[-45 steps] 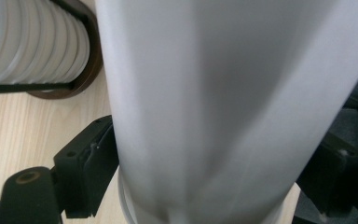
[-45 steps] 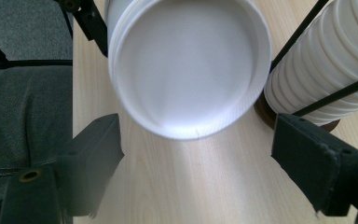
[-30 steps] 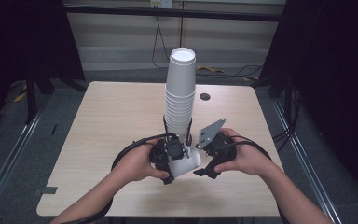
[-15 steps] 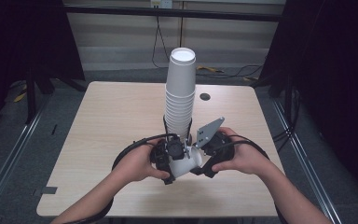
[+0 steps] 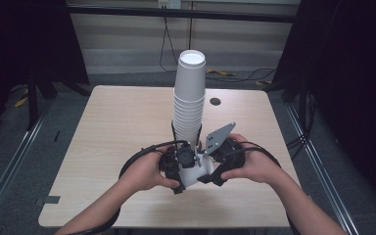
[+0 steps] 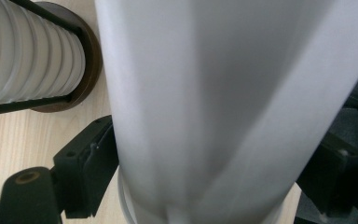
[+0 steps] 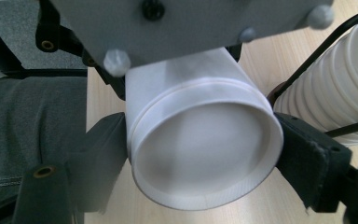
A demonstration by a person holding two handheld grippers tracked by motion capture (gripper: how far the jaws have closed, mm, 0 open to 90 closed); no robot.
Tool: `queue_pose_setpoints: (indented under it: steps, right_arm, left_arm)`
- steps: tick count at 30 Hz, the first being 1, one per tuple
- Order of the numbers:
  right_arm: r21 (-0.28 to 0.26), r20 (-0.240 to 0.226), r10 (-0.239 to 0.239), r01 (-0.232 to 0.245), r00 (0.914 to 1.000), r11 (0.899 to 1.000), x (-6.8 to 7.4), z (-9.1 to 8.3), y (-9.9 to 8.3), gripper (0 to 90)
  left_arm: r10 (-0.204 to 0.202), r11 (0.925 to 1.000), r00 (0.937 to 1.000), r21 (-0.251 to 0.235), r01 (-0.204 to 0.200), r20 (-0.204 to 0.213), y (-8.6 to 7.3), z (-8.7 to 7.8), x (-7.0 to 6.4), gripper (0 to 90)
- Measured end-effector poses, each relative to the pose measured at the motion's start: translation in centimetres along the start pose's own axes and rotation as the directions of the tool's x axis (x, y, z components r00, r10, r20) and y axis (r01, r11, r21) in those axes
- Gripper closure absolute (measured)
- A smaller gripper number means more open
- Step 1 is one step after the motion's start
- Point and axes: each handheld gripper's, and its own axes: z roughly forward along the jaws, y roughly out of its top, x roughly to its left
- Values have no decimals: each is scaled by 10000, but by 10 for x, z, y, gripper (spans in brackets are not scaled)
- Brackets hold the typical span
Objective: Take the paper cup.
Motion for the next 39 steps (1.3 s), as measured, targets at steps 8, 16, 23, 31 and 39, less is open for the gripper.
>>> queue_pose_setpoints:
  steps: [8, 16, 23, 31, 39]
  right_arm:
    - [-228, -127, 129, -132, 9998, 9997, -1, -1, 0, 247]
    - [-192, -302, 230, -236, 9993, 9995, -2, -3, -1, 263]
    - [-380, -188, 368, -375, 9991, 9986, -5, -6, -6, 263]
    - [-322, -198, 477, -484, 9987, 9983, -5, -5, -10, 264]
    - [-289, -246, 371, -378, 9990, 9989, -6, -6, -10, 265]
  left_arm:
    - [-20, 10000, 10000, -52, 20, 51, -2, 0, 0, 154]
    - [174, 9996, 9998, -212, -175, -21, -3, -1, -1, 145]
    - [226, 9960, 9997, -865, -233, -91, -7, -2, 3, 110]
    - [186, 9947, 9995, -1010, -210, -244, -8, -2, 3, 95]
    - [74, 9950, 9999, -994, -86, -131, -9, -4, 2, 94]
